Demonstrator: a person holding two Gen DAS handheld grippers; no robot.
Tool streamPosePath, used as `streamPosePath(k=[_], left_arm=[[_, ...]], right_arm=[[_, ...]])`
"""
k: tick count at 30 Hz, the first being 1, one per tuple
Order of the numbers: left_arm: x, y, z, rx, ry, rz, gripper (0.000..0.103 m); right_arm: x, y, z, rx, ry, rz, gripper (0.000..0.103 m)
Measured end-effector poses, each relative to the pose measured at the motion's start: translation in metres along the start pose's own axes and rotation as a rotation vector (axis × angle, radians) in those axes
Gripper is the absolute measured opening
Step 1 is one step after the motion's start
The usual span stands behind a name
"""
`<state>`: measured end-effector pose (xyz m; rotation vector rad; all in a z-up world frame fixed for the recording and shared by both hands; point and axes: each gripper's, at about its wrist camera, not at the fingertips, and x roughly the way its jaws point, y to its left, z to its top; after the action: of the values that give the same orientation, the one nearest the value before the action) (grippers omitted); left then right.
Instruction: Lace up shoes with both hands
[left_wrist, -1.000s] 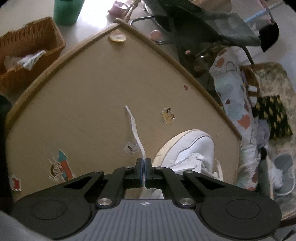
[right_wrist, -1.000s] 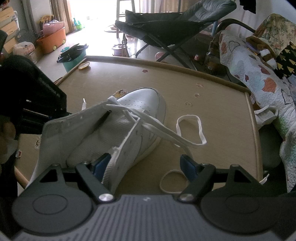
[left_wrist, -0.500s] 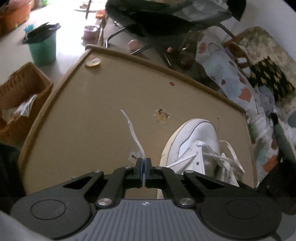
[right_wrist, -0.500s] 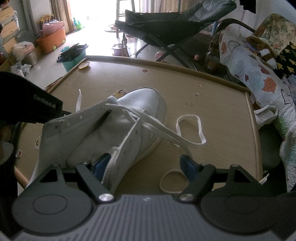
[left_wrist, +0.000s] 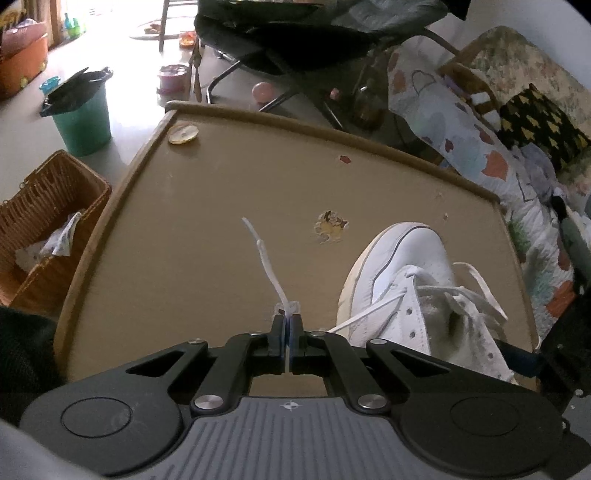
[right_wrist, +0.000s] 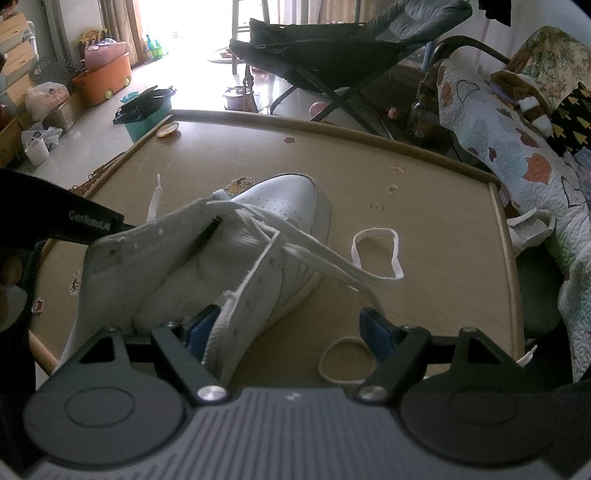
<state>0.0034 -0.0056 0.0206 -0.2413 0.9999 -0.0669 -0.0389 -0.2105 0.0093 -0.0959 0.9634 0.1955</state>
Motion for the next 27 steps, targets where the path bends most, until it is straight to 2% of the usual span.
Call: streamPosePath(k=[6, 18, 27], left_arm=[[0.001, 0.020, -0.011, -0.077, 0.041, -0.004, 0.002], [-0.001, 0.026, -0.010, -0.033, 0.040, 0.046, 0.002], [-0.009, 0.050, -0.008, -0.080, 0.027, 0.075, 0.003]], right_arm=[[0.000, 0.001, 0.000, -0.001, 0.002, -0.001, 0.081], [-0.002, 0.003, -0.002, -0.003, 0.003, -0.003, 0.081], [-0.002, -0.002, -0.001, -0.006, 0.005, -0.003, 0.081]])
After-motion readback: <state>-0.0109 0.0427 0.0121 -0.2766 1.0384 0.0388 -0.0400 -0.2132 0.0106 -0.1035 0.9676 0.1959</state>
